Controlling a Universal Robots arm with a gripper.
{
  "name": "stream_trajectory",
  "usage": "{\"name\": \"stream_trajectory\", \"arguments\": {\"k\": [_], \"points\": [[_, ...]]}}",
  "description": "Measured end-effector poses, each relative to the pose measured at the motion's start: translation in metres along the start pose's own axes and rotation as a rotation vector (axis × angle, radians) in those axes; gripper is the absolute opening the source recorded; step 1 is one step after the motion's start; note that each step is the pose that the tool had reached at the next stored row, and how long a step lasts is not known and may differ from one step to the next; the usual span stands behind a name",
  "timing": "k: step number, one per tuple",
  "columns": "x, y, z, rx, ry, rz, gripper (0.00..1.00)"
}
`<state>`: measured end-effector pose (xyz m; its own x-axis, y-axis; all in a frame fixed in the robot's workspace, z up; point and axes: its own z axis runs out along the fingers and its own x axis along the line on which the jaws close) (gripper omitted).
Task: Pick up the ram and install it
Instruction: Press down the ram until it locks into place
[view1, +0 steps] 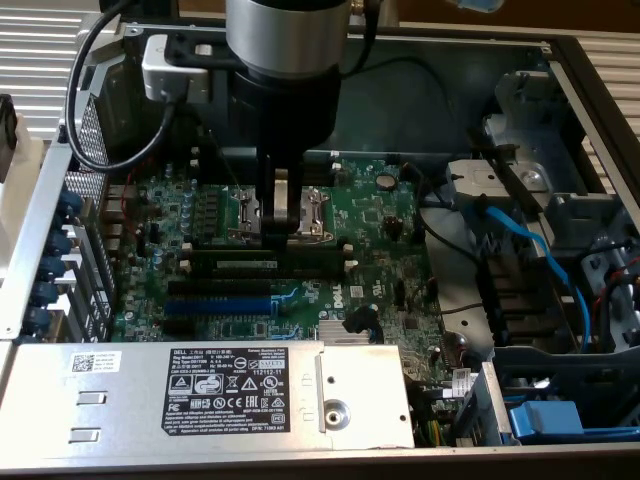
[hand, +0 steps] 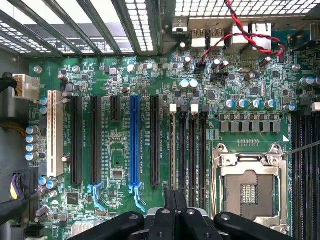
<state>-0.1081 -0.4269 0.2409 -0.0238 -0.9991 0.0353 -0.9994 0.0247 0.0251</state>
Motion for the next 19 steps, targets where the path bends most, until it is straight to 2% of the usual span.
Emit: {"name": "stream_trajectory", "arguments": {"k": [8,13,19], "points": [[-0.0038,-0.0001,0.0041,0.0001,0.0023,0.000,0.10],[-0.0042,-0.0002,0.0060,-0.0002,0.0092,-0.001,0.10],[-0.0054,-0.0020,0.0068,0.0003,0.0137,-0.005,0.10]]}}
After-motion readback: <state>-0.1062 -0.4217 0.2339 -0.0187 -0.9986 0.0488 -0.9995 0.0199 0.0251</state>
